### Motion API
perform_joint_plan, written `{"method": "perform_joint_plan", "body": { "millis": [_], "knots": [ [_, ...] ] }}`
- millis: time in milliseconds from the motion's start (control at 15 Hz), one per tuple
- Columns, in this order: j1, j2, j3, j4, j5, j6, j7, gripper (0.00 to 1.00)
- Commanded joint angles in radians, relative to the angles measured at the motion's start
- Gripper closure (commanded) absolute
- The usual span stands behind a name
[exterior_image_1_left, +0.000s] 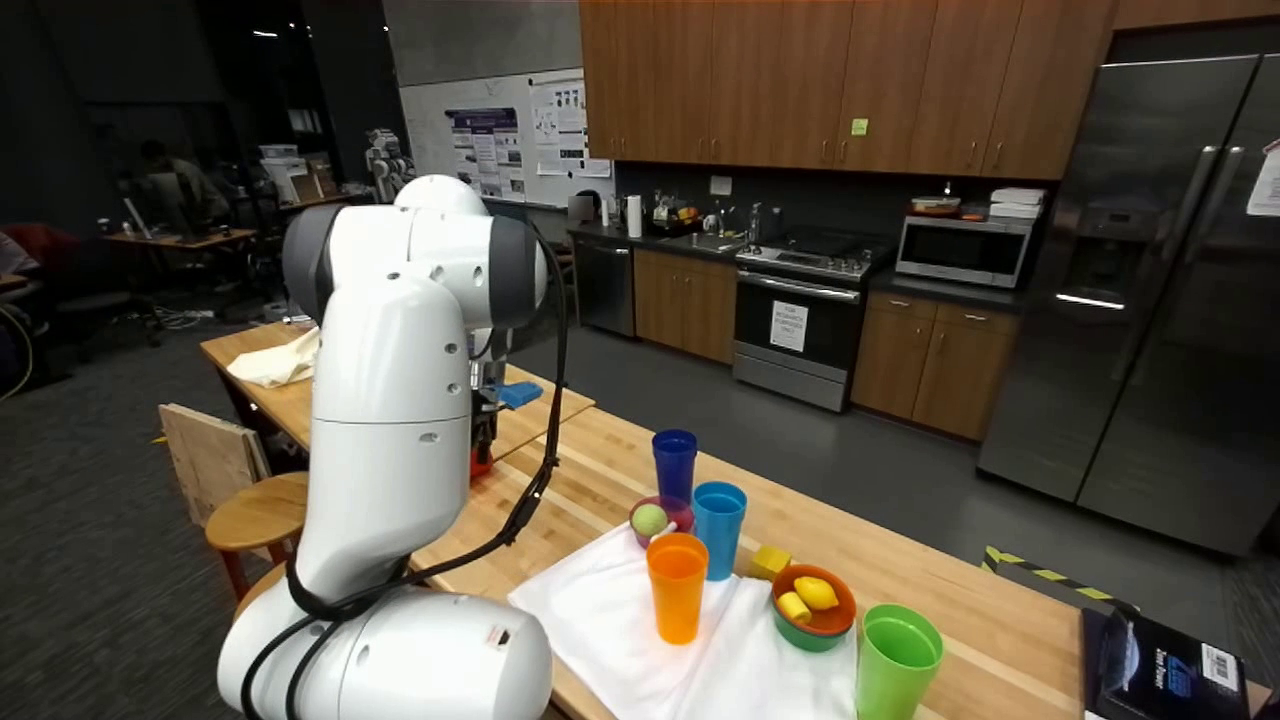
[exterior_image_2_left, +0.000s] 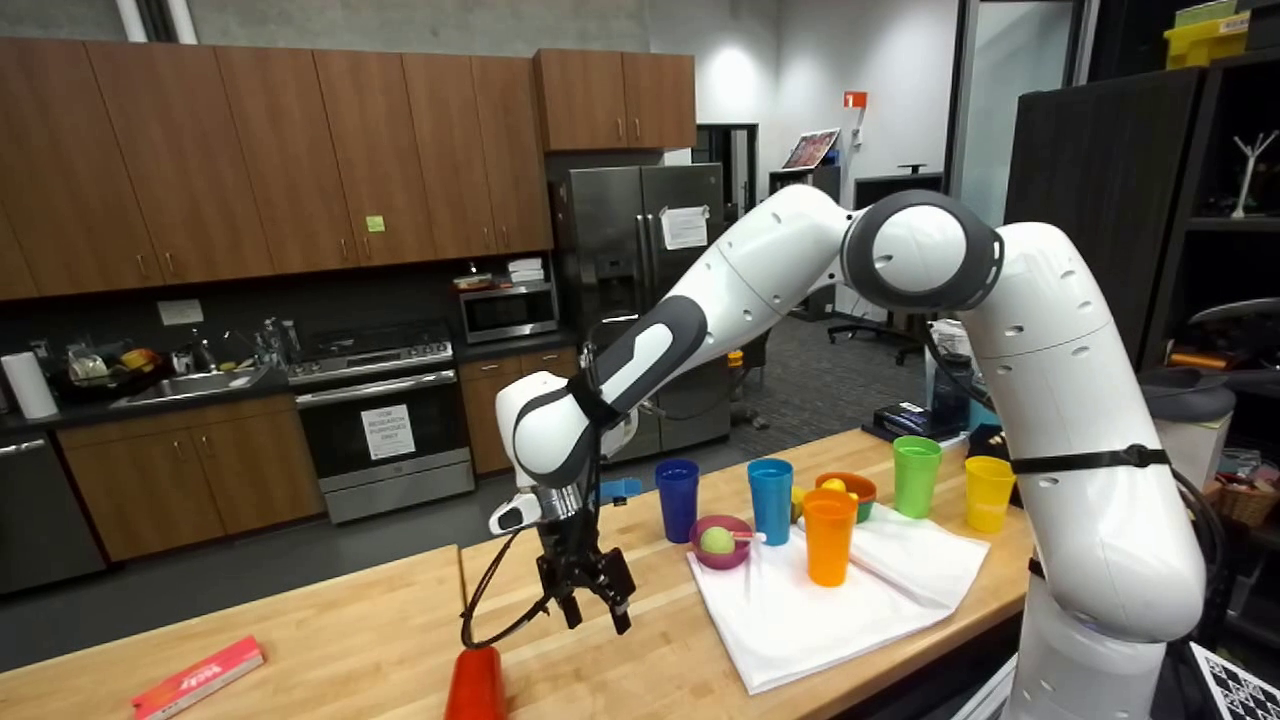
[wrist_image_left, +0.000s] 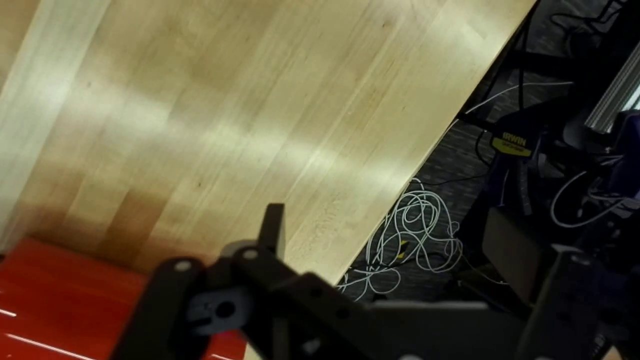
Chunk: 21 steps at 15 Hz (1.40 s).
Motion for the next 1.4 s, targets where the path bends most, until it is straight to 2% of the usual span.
{"method": "perform_joint_plan", "body": {
  "millis": [0,200,267,400,1333],
  "knots": [
    [-0.022,0.006,0.031,-0.002,0.058,0.148,0.0,0.0],
    [-0.028,0.008,0.05,-0.026,0.115,0.323,0.0,0.0],
    [-0.031,0.016,0.053,-0.02,0.122,0.341,-0.003,0.0],
    [-0.025,0.025,0.047,-0.003,0.092,0.302,0.008,0.0],
    [-0.037,0.016,0.051,-0.032,0.107,0.328,-0.002,0.0]
  ]
}}
